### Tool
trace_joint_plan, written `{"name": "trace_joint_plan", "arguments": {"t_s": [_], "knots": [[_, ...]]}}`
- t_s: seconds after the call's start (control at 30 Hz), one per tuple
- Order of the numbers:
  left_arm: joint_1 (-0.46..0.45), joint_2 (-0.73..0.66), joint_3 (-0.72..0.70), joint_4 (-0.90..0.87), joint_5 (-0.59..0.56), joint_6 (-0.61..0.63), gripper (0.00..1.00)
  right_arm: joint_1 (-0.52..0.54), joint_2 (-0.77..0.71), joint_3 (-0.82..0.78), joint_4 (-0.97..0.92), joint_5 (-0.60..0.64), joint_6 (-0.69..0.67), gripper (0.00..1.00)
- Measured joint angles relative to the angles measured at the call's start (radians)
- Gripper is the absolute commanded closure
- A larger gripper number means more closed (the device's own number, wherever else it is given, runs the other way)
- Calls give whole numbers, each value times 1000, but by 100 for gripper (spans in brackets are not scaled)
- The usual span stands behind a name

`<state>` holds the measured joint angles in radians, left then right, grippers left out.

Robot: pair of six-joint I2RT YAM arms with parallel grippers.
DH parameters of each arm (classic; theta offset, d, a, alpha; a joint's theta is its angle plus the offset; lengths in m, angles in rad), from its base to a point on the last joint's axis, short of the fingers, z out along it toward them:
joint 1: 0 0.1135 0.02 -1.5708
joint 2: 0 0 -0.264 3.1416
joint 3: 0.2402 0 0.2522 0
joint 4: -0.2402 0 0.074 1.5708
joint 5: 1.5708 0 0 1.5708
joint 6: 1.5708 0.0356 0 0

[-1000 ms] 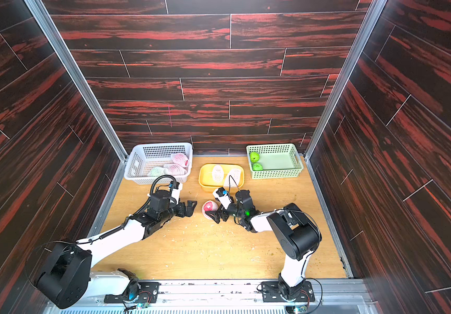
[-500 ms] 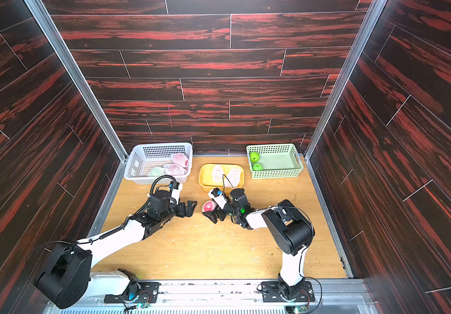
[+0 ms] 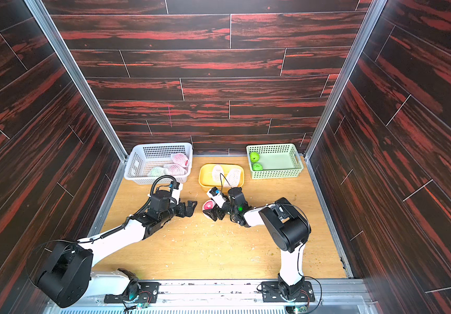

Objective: Remove foam nets from apples
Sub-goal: Remove the foam net from the apple.

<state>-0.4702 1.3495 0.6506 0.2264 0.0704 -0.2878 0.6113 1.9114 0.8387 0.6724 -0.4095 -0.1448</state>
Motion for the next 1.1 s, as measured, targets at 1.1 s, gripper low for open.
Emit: {"name": "trace_joint_plan", "arguments": {"t_s": [1.1], "knots": [[0, 4, 0, -1, 1, 0, 0, -2, -45, 19, -52, -52, 39, 23]]}}
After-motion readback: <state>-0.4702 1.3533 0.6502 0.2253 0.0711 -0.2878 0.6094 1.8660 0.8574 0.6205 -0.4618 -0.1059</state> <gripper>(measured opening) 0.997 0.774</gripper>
